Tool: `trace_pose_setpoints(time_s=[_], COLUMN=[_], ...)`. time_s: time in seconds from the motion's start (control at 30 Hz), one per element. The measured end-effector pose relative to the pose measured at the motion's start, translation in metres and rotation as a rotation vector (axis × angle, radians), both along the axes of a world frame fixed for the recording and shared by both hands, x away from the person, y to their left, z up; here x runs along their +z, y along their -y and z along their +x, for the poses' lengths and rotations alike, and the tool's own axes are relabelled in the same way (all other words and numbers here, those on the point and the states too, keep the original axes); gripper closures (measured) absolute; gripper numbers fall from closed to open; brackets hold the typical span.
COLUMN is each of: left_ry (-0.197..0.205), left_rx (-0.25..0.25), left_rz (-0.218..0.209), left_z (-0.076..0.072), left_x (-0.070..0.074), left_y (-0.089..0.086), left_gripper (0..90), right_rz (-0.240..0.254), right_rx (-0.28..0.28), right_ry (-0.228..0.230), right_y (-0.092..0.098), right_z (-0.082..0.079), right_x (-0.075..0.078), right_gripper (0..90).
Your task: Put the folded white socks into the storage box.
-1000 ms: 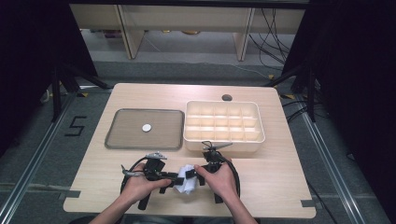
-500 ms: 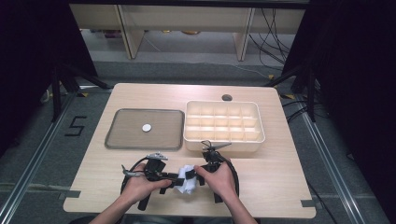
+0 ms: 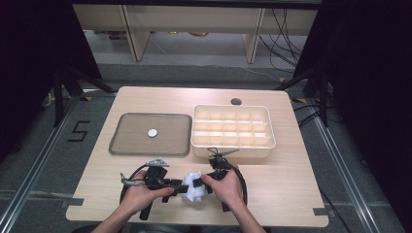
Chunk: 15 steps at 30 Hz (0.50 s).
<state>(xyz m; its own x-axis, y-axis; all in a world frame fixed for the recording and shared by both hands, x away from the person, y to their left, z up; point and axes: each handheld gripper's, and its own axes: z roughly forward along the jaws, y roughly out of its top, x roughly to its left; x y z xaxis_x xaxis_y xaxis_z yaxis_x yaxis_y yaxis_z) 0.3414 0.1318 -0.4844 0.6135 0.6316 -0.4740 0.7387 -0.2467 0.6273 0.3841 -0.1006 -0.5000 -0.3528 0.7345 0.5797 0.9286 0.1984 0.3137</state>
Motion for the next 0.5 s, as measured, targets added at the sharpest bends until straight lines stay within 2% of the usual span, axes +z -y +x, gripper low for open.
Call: trace_pose_setpoints(time_s=[0.03,0.07,0.1,0.13,0.2,0.23,0.27,0.3,0.33,0.37,0.43,0.47,0.5], left_ry=[-0.002,0.003,0.01,0.008,0.005,0.007,0.001,0.003,0.005,0.004,0.012,0.019,0.024], left_rx=[-0.002,0.005,0.021,0.024,0.025,0.028,0.027,0.036,0.038,0.034,0.043,0.048,0.054], left_rz=[-0.011,-0.008,-0.016,-0.02,-0.025,-0.03,-0.035,-0.038,-0.039,-0.041,-0.038,-0.044,-0.049], left_z=[0.0,-0.001,-0.002,-0.003,-0.004,-0.004,-0.004,-0.005,-0.005,-0.004,-0.004,-0.004,-0.005], left_x=[0.0,0.0,0.0,0.0,-0.001,-0.002,-0.003,-0.005,-0.006,-0.007,-0.008,-0.007,-0.007], left_y=[-0.002,-0.004,-0.005,-0.007,-0.01,-0.011,-0.013,-0.014,-0.014,-0.016,-0.017,-0.017,-0.018], left_gripper=[56.1,56.1,56.0,55.9,55.8,55.7,55.6,55.5,55.3,55.0,54.6,54.2,53.9], right_rz=[-0.02,-0.018,-0.002,0.0,0.002,-0.001,-0.015,-0.008,-0.015,-0.012,-0.01,-0.007,-0.009], right_rx=[-0.021,-0.012,0.013,0.011,0.029,0.017,-0.015,0.005,-0.004,0.011,0.018,0.023,0.024], right_ry=[-0.043,-0.029,0.02,0.013,0.031,0.024,-0.036,-0.029,-0.021,-0.001,-0.039,-0.041,-0.014], right_y=[-0.001,0.0,0.001,0.0,0.001,0.001,-0.001,0.001,0.0,0.0,0.0,0.0,0.0], right_z=[-0.001,-0.001,0.0,-0.001,0.0,0.0,-0.002,0.0,-0.001,0.0,0.001,0.001,0.0], right_x=[0.002,0.001,-0.002,-0.001,-0.002,-0.002,0.002,0.001,0.002,0.001,0.002,0.002,0.002], right_gripper=[65.0,66.0,66.9,67.6,68.9,69.5,70.0,70.6,71.0,71.4,71.9,72.2,72.5])
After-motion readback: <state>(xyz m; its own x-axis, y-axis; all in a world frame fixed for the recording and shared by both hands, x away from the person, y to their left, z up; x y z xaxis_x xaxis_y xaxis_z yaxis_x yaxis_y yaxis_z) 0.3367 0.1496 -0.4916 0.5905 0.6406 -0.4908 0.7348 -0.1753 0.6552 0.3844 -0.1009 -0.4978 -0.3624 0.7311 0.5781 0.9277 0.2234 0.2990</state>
